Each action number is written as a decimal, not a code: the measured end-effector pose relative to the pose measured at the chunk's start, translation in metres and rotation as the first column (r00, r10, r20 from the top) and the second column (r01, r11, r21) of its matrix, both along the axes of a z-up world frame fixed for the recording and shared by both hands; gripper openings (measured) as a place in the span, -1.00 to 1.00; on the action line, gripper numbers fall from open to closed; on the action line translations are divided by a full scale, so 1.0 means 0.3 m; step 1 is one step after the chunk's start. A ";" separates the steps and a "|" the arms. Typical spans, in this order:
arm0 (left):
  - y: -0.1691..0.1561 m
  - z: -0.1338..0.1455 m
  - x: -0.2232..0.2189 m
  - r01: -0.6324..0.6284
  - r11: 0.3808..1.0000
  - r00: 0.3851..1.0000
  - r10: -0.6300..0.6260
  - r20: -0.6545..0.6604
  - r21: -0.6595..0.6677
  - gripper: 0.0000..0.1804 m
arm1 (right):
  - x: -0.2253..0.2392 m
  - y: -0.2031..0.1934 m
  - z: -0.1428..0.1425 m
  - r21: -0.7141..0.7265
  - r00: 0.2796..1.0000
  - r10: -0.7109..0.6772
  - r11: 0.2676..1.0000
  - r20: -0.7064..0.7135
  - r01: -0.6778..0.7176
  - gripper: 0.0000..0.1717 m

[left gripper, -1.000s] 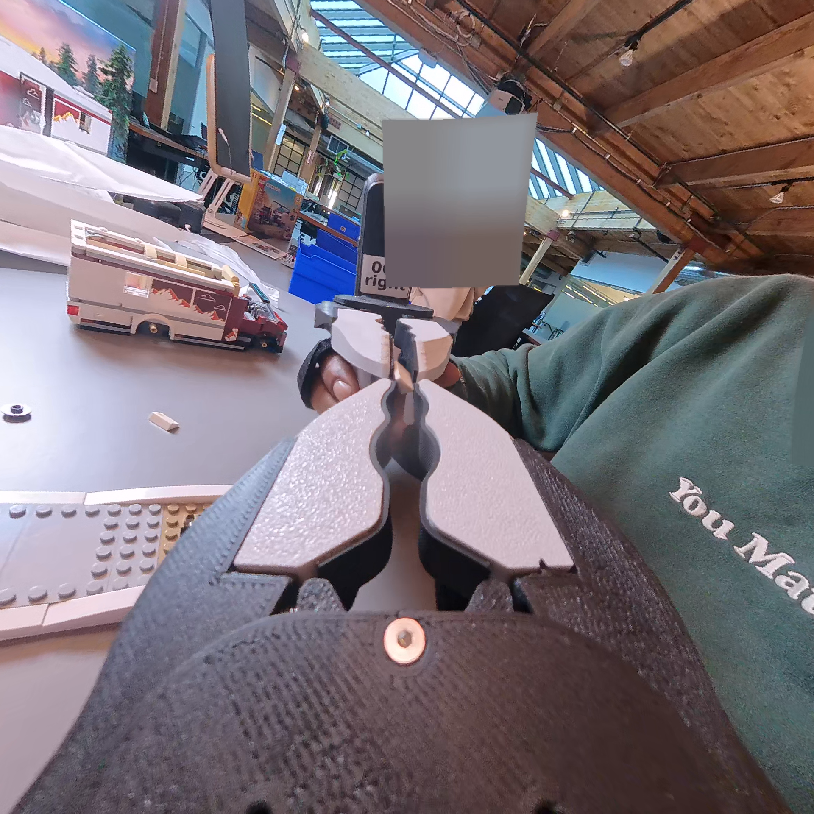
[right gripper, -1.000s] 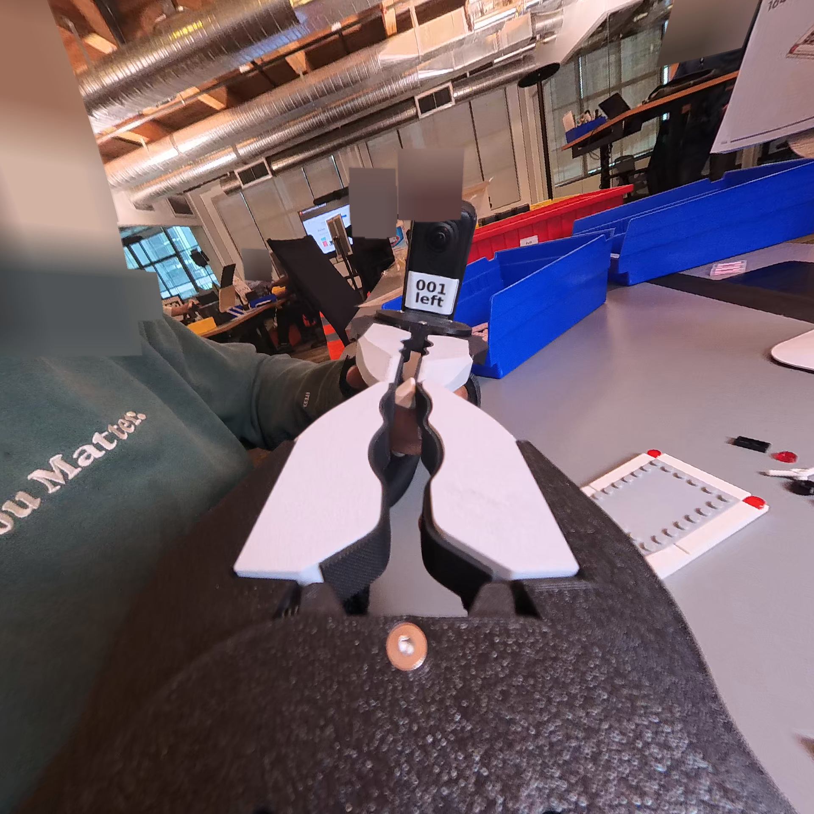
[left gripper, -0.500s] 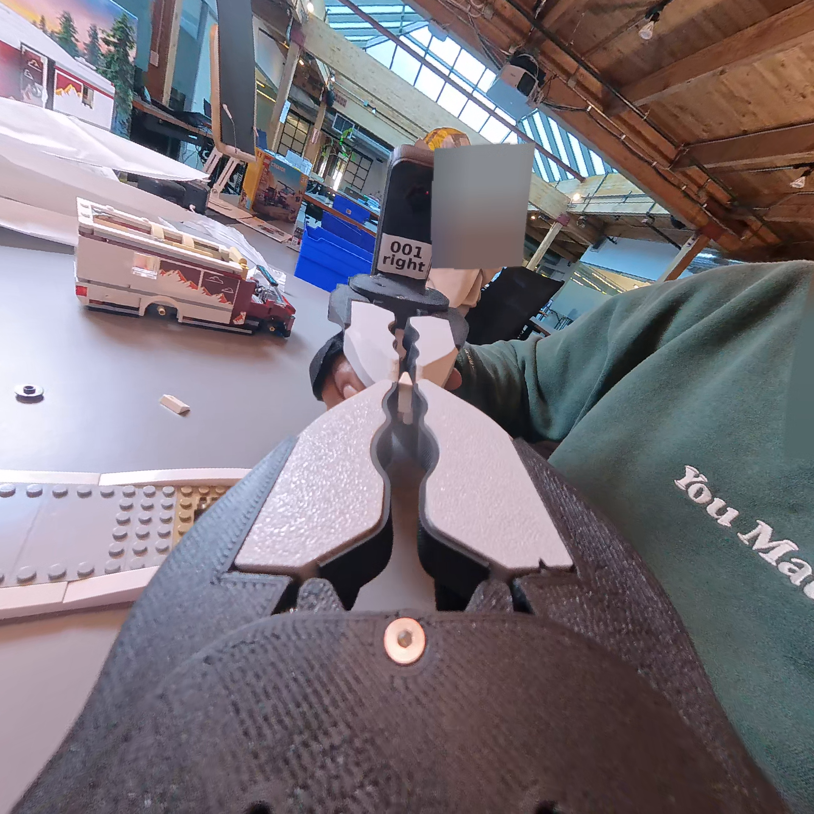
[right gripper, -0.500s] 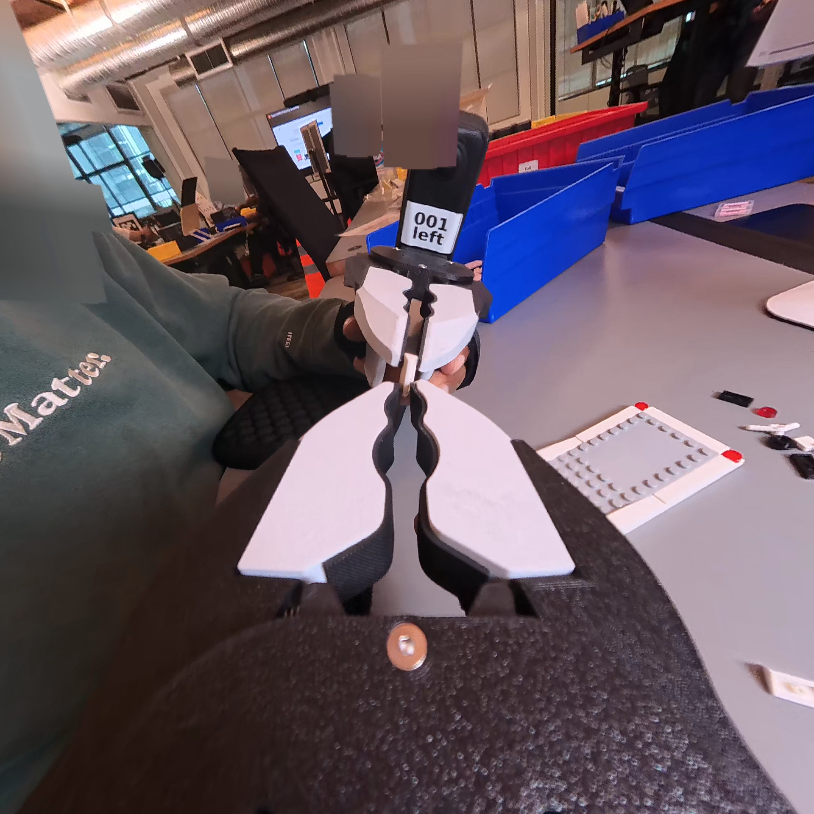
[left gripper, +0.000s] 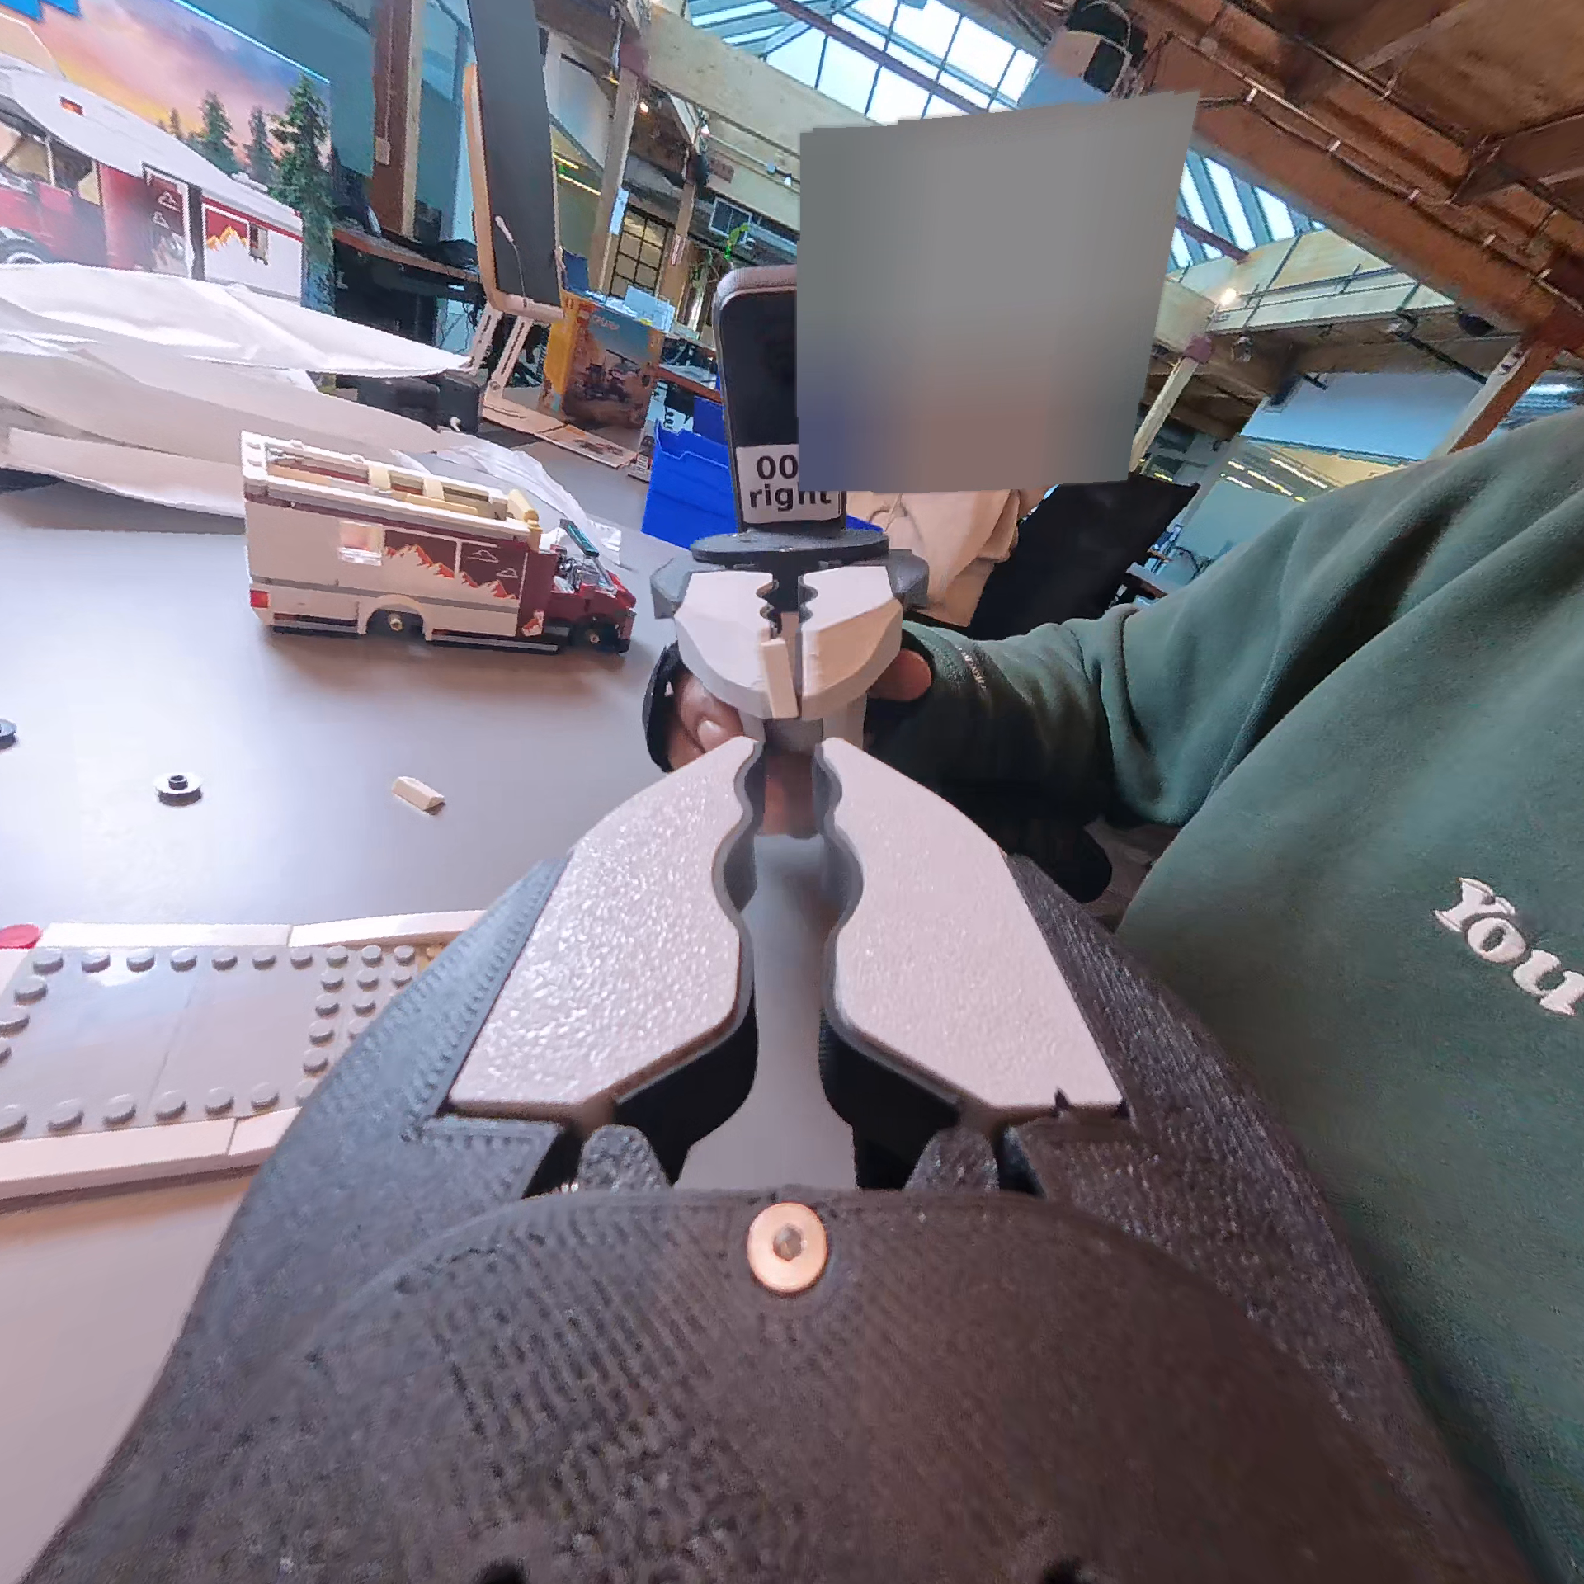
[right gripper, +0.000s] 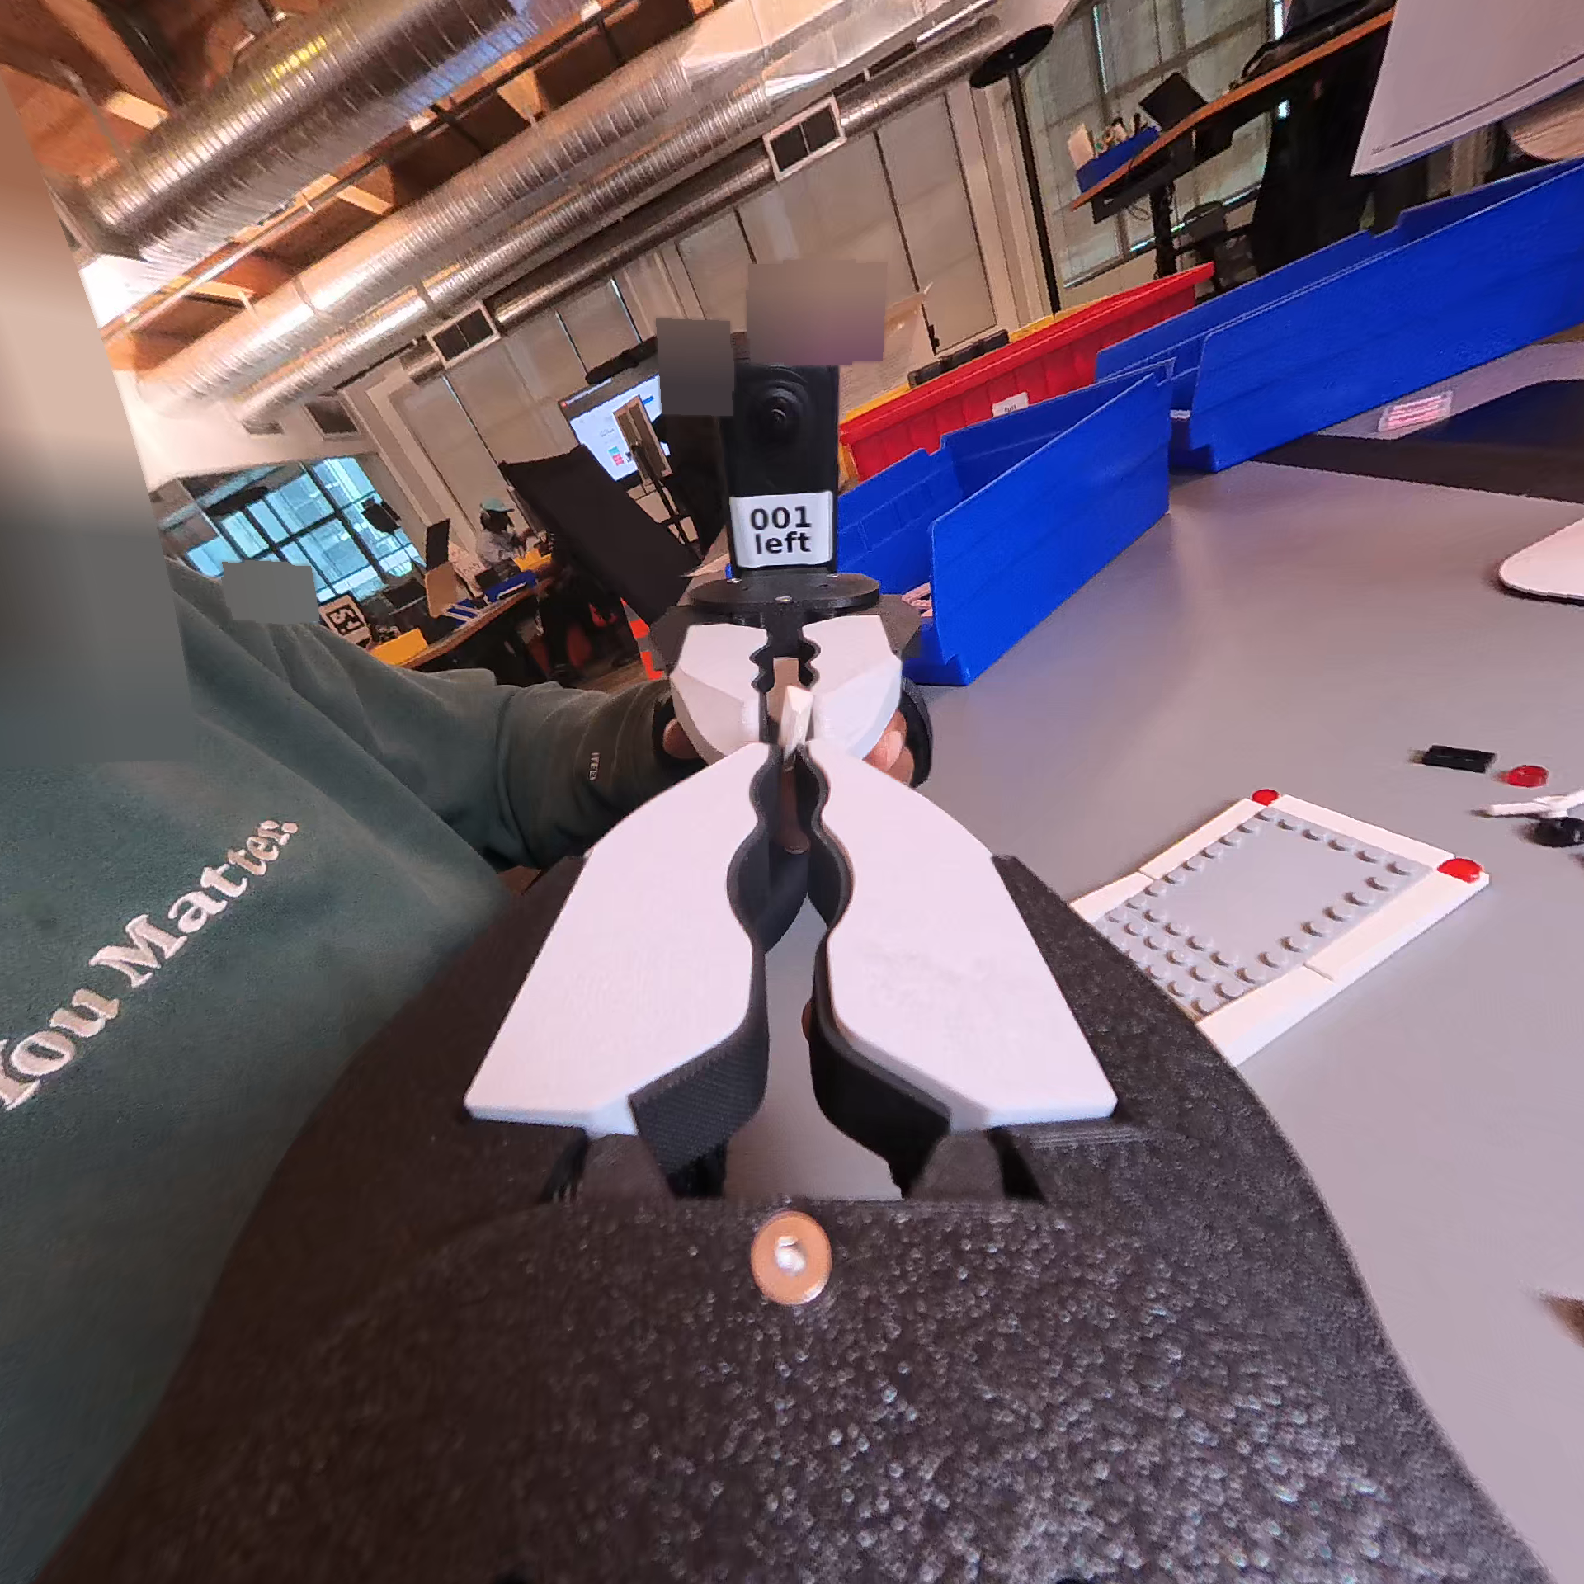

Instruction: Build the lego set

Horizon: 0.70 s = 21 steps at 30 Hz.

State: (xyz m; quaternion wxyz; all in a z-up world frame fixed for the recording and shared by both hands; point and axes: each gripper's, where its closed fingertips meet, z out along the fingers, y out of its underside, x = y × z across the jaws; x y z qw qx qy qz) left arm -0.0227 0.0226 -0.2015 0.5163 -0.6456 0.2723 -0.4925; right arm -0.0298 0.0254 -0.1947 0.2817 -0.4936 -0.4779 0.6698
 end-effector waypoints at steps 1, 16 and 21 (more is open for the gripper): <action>0.002 0.000 0.002 -0.010 1.000 1.000 0.010 -0.010 0.011 -0.89 | -0.002 0.000 -0.002 0.000 1.000 -0.003 1.000 0.002 0.003 -0.98; -0.030 -0.003 0.021 0.061 0.998 0.998 -0.061 -0.003 0.002 -0.94 | 0.013 -0.047 -0.024 0.054 0.996 0.089 0.995 0.018 -0.090 -0.97; -0.029 -0.019 0.025 0.073 0.997 0.997 -0.074 -0.017 -0.032 -0.95 | 0.016 -0.045 -0.039 0.089 0.996 0.082 0.992 0.042 -0.085 -0.97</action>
